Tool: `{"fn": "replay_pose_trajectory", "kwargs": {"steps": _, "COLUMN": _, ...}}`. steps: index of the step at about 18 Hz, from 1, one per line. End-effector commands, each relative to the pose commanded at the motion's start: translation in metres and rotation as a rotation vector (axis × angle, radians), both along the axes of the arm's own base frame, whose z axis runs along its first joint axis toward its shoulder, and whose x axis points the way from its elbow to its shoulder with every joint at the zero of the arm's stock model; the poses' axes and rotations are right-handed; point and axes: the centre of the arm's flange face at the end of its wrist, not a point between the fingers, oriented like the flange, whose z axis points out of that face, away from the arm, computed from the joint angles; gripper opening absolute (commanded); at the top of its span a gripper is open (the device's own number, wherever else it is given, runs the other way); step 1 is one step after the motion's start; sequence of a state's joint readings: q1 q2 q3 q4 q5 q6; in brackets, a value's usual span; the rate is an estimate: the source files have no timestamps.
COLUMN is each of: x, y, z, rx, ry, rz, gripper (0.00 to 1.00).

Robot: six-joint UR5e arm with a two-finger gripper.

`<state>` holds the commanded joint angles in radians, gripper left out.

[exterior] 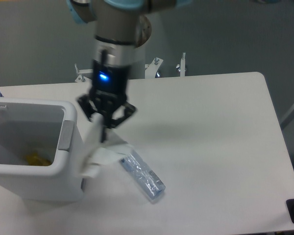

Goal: Place the trash in the trash can
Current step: 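Lift the tissue and carry it over the white trash bin, then open the gripper to drop the tissue into the bin, then move the open gripper over to the clear plastic bottle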

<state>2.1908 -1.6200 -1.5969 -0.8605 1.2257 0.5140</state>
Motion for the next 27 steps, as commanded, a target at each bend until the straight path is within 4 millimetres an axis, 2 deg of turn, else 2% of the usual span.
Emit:
{"fn": "replay_pose_trajectory", "kwargs": {"steps": 1, "x": 0.015, "y": 0.0, "z": 0.001, "rx": -0.012, "ry": -0.007, "rz": -0.022, "gripper": 0.0}}
{"fn": "replay_pose_trajectory", "kwargs": {"steps": 4, "x": 0.038, "y": -0.005, "z": 0.0, "rx": -0.033, "ry": -0.023, "rz": -0.056, "gripper": 0.02}}
{"fn": "replay_pose_trajectory", "kwargs": {"steps": 6, "x": 0.049, "y": -0.003, "z": 0.002, "rx": -0.029, "ry": -0.019, "rz": -0.075, "gripper": 0.16}}
{"fn": "replay_pose_trajectory", "kwargs": {"steps": 8, "x": 0.051, "y": -0.002, "z": 0.002, "rx": -0.024, "ry": -0.019, "rz": -0.084, "gripper": 0.6}}
{"fn": "replay_pose_trajectory", "kwargs": {"steps": 9, "x": 0.051, "y": 0.0, "z": 0.005, "rx": -0.014, "ry": -0.021, "rz": -0.087, "gripper": 0.74}}
{"fn": "replay_pose_trajectory", "kwargs": {"steps": 10, "x": 0.051, "y": 0.001, "z": 0.007, "rx": -0.011, "ry": -0.018, "rz": -0.087, "gripper": 0.97}}
{"fn": "replay_pose_trajectory", "kwargs": {"steps": 11, "x": 0.051, "y": 0.001, "z": 0.01, "rx": -0.005, "ry": -0.016, "rz": -0.088, "gripper": 1.0}}
{"fn": "replay_pose_trajectory", "kwargs": {"steps": 15, "x": 0.05, "y": 0.001, "z": 0.013, "rx": 0.001, "ry": -0.023, "rz": -0.077, "gripper": 1.0}}
{"fn": "replay_pose_trajectory", "kwargs": {"steps": 17, "x": 0.04, "y": 0.003, "z": 0.017, "rx": 0.011, "ry": -0.044, "rz": -0.032, "gripper": 1.0}}
{"fn": "replay_pose_trajectory", "kwargs": {"steps": 19, "x": 0.012, "y": -0.003, "z": 0.023, "rx": 0.023, "ry": -0.065, "rz": 0.045, "gripper": 1.0}}
{"fn": "replay_pose_trajectory", "kwargs": {"steps": 24, "x": -0.068, "y": 0.002, "z": 0.015, "rx": 0.041, "ry": -0.161, "rz": 0.21, "gripper": 1.0}}
{"fn": "replay_pose_trajectory", "kwargs": {"steps": 27, "x": -0.105, "y": 0.005, "z": 0.005, "rx": 0.032, "ry": -0.187, "rz": 0.277, "gripper": 1.0}}
